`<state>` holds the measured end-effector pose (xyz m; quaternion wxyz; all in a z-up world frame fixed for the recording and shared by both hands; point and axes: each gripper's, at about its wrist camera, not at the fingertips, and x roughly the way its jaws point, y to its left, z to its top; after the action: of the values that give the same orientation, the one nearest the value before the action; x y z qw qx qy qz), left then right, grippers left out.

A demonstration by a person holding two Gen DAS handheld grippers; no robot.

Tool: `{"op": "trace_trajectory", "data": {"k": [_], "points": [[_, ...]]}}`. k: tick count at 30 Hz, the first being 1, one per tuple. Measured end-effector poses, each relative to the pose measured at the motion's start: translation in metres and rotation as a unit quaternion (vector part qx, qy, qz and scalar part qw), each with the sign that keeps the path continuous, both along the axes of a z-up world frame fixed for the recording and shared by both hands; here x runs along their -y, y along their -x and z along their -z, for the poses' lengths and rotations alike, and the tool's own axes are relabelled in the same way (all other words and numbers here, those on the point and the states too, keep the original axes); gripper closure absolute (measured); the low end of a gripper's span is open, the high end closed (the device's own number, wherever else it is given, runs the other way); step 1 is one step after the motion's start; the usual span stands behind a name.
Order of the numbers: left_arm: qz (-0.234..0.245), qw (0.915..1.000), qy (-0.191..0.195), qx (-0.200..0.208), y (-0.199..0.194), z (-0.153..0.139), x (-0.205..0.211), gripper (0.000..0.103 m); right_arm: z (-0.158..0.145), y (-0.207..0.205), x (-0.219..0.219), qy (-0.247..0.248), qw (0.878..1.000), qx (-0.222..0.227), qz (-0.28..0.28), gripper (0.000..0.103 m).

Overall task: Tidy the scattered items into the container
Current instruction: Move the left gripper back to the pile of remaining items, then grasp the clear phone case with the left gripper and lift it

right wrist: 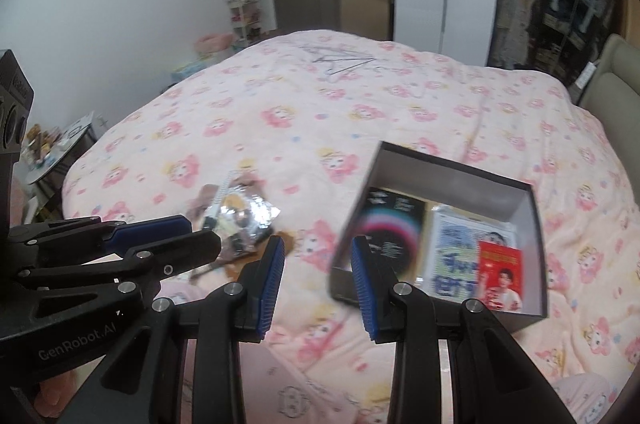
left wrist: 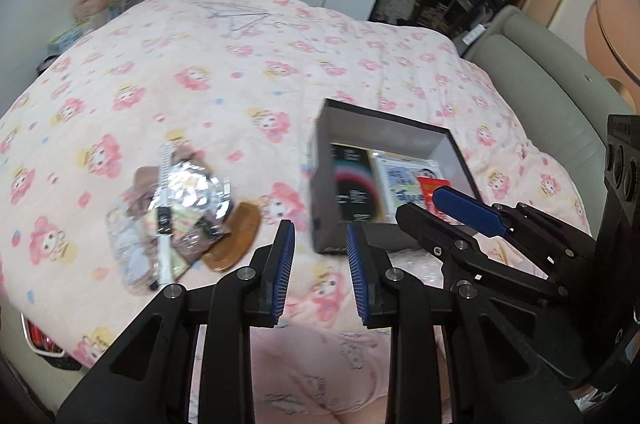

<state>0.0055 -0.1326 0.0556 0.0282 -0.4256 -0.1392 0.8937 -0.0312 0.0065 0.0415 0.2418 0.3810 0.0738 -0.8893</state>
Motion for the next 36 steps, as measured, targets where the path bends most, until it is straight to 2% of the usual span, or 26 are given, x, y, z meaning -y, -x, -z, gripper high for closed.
{"op": "trace_trajectory", "data": {"k": [14, 15, 17, 21, 26, 33, 36], "points": [[-0.071, 0.9968, -0.025, 0.030, -0.014, 0.048, 0.083, 0.077, 0.040, 0.005, 0.090, -0.031, 0.997, 0.040, -0.066, 0.073], [-0.076, 0.9962, -0.027, 0.031, -0.013, 0.053, 0.089, 0.075, 0.044, 0.008, 0.095, -0.027, 0.996, 0.047, -0.073, 0.073], [-0.090, 0.9950, -0.030, 0.033, -0.011, 0.063, 0.102, 0.065, 0.055, 0.017, 0.104, -0.015, 0.994, 0.070, -0.086, 0.072], [-0.122, 0.9895, -0.057, 0.054, -0.005, 0.095, 0.134, 0.063, 0.084, 0.039, 0.112, 0.003, 0.988, 0.127, -0.085, 0.066], [-0.146, 0.9819, -0.079, 0.091, 0.005, 0.143, 0.167, 0.063, 0.122, 0.061, 0.122, -0.023, 0.984, 0.159, -0.075, 0.066], [-0.119, 0.9698, -0.170, 0.128, 0.022, 0.197, 0.186, 0.064, 0.171, 0.081, 0.158, -0.028, 0.960, 0.244, -0.131, 0.066], [-0.106, 0.9719, -0.160, 0.137, 0.027, 0.202, 0.186, 0.068, 0.182, 0.082, 0.171, -0.038, 0.956, 0.253, -0.145, 0.066]]}}
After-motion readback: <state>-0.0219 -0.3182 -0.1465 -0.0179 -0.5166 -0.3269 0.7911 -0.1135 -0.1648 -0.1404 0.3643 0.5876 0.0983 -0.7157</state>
